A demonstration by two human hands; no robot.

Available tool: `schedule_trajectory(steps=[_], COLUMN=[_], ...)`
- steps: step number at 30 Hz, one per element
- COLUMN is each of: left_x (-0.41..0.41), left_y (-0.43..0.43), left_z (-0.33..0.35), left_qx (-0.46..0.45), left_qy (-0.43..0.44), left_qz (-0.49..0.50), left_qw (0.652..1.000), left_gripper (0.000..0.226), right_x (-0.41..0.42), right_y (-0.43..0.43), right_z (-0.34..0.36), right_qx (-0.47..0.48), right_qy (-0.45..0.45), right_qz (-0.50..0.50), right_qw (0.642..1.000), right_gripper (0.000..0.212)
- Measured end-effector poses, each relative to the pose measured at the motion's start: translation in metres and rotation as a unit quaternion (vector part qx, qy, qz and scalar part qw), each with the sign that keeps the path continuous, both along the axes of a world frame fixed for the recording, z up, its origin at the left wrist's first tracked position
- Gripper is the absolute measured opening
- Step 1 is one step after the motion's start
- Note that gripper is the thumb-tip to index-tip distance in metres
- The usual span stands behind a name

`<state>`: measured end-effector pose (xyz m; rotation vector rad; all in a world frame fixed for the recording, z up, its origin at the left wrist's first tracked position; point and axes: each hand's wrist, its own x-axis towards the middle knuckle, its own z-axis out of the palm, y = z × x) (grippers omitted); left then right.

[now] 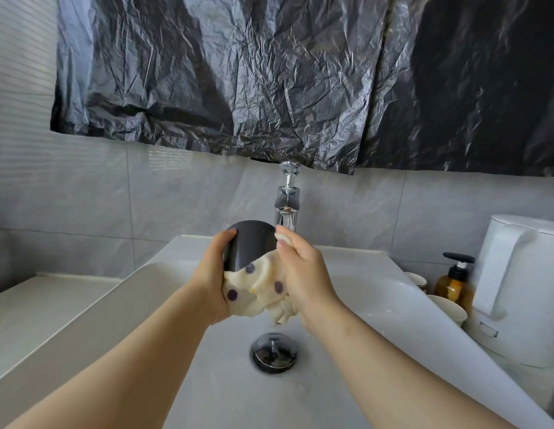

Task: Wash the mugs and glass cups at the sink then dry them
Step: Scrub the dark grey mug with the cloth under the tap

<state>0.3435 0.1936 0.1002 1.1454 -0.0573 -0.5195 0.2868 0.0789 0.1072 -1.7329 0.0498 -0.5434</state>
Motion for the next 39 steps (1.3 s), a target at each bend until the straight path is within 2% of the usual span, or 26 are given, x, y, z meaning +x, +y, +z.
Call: schedule_trajectory(steps=[4, 7, 9, 11, 14, 15, 17, 19, 21, 24, 28, 31, 34, 36, 38, 39], left_x=[-0.006, -0.007, -0.007, -0.009, -0.012, -0.01, -0.007, -0.006, -0.007, -0.01, -0.008, -0.006, -0.009, -0.01, -0.008, -0.007], left_y=[-0.012, -0.02, -0.021, -0.022, -0.023, -0.023, -0.022, -0.017, -0.011, -0.009, -0.015, -0.012, -0.01, -0.013, -0.016, -0.016], left_z=[-0.003, -0.006, -0.006, -0.006, -0.004, -0.004, -0.002, -0.001, 0.0, 0.001, 0.002, 0.002, 0.004, 0.003, 0.002, 0.001], left_qx=[0.008, 0.005, 0.031, 0.058, 0.079, 0.074, 0.057, 0.03, 0.011, 0.004, -0.027, -0.043, -0.024, -0.023, -0.022, -0.028], left_qy=[-0.021, -0.031, -0.045, -0.057, -0.064, -0.065, -0.064, -0.038, -0.025, -0.011, 0.017, 0.041, 0.059, 0.062, 0.064, 0.06], left_qz=[-0.064, -0.086, -0.083, -0.076, -0.05, -0.036, -0.011, -0.024, -0.051, -0.091, -0.05, -0.046, -0.063, -0.061, -0.044, -0.038], left_qw=[0.998, 0.996, 0.995, 0.994, 0.994, 0.994, 0.996, 0.999, 0.998, 0.996, 0.998, 0.997, 0.996, 0.996, 0.997, 0.997], left_gripper=[0.047, 0.057, 0.061, 0.065, 0.082, 0.08, 0.062, 0.05, 0.053, 0.066, 0.058, 0.062, 0.06, 0.06, 0.061, 0.061], right_x=[0.009, 0.01, 0.017, 0.024, 0.033, 0.034, 0.036, 0.033, 0.03, 0.026, 0.022, 0.02, 0.022, 0.022, 0.019, 0.017], right_y=[-0.006, -0.016, -0.022, -0.026, -0.033, -0.034, -0.032, -0.027, -0.023, -0.023, -0.02, -0.018, -0.019, -0.018, -0.017, -0.018], right_z=[-0.006, -0.008, -0.008, -0.009, -0.02, -0.025, -0.033, -0.029, -0.02, -0.015, -0.016, -0.014, -0.013, -0.014, -0.012, -0.011], right_qx=[-0.033, -0.009, 0.036, 0.075, 0.074, 0.074, 0.085, 0.102, 0.155, 0.242, 0.237, 0.267, 0.363, 0.378, 0.352, 0.336], right_qy=[-0.009, -0.009, -0.008, 0.017, 0.102, 0.128, 0.147, 0.123, 0.084, 0.051, 0.064, 0.062, 0.032, 0.033, 0.054, 0.063], right_qz=[-0.014, 0.01, -0.016, -0.057, -0.087, -0.084, -0.084, -0.103, -0.11, -0.095, -0.076, -0.058, -0.039, -0.02, -0.01, -0.017], right_qw=[0.999, 1.0, 0.999, 0.995, 0.988, 0.985, 0.982, 0.982, 0.978, 0.964, 0.966, 0.96, 0.93, 0.925, 0.934, 0.94], right_gripper=[0.039, 0.039, 0.037, 0.034, 0.028, 0.026, 0.026, 0.016, 0.01, 0.033, 0.014, 0.019, 0.036, 0.027, 0.006, 0.003])
